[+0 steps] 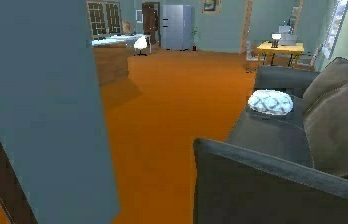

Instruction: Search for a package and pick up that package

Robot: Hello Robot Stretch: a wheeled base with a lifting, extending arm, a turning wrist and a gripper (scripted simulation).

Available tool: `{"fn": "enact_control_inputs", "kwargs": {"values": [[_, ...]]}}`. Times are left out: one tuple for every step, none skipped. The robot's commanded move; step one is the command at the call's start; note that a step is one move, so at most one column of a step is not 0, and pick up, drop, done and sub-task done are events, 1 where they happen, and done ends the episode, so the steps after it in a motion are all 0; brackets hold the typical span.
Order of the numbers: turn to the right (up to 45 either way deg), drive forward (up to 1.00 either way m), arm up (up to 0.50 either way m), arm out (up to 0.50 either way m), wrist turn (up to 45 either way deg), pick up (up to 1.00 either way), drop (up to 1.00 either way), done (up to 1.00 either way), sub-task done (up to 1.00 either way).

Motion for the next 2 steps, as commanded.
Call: {"fn": "enact_control_inputs", "kwargs": {"values": [[0.0, 0.00, 0.00, 0.00, 45.0, 0.00, 0.00, 0.00, 0.00], [0.0, 0.00, 0.00, 0.00, 39.0, 0.00, 0.00, 0.00, 0.00]]}}
